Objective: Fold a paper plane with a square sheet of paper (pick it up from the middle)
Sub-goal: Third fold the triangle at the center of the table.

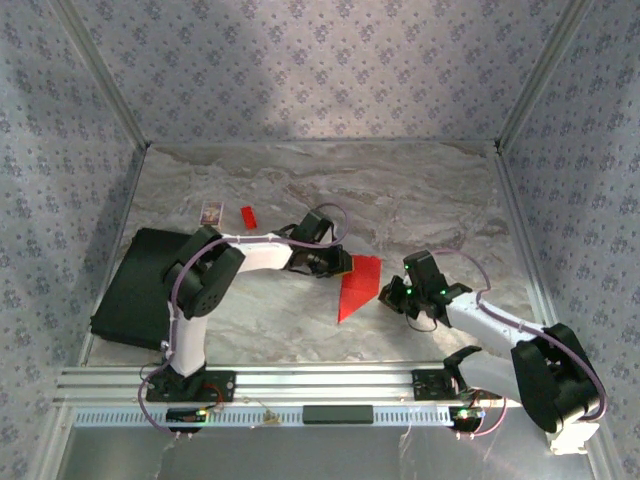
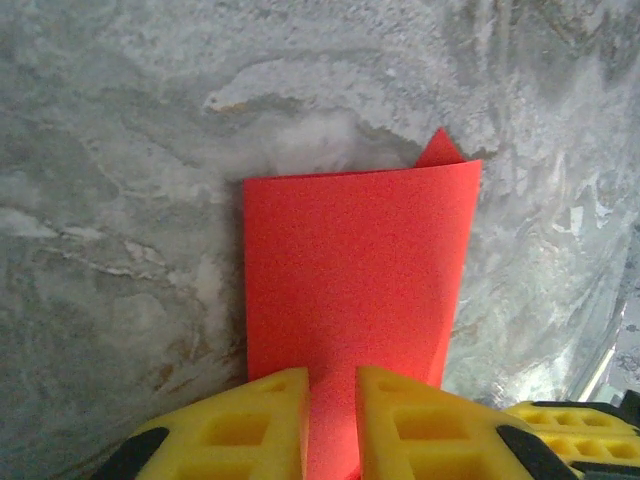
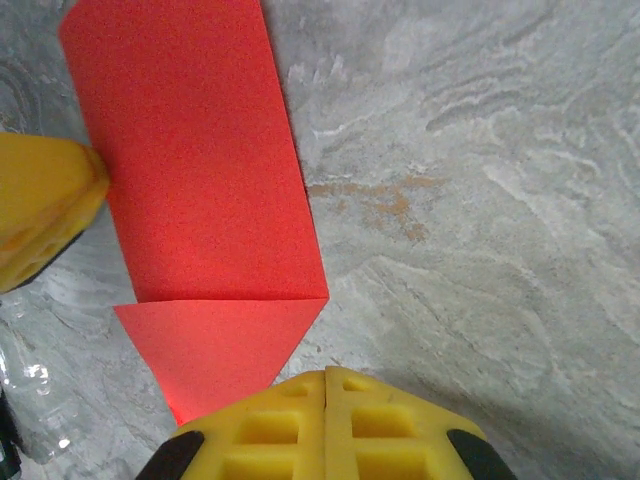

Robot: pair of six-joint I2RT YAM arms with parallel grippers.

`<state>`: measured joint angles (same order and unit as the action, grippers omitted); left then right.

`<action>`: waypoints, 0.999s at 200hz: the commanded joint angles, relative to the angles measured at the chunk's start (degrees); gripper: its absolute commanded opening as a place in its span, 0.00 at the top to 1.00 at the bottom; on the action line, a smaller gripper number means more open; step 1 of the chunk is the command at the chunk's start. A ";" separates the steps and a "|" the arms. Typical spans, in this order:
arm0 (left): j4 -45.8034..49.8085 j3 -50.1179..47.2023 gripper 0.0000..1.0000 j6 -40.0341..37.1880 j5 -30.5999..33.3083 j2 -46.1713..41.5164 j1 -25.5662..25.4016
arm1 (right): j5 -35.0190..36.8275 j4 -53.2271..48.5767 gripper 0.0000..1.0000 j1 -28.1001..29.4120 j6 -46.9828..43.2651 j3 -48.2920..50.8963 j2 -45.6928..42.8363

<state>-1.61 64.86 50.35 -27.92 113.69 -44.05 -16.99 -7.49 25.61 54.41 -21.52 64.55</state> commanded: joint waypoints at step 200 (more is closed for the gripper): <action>-2.86 -5.82 0.86 -0.95 -2.56 -1.33 -0.16 | -16.12 9.23 0.95 -4.03 -6.65 -6.26 12.65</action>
<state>-9.89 59.40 50.35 -29.85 113.08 -43.40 -29.91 -0.45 19.99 48.40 -26.26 74.59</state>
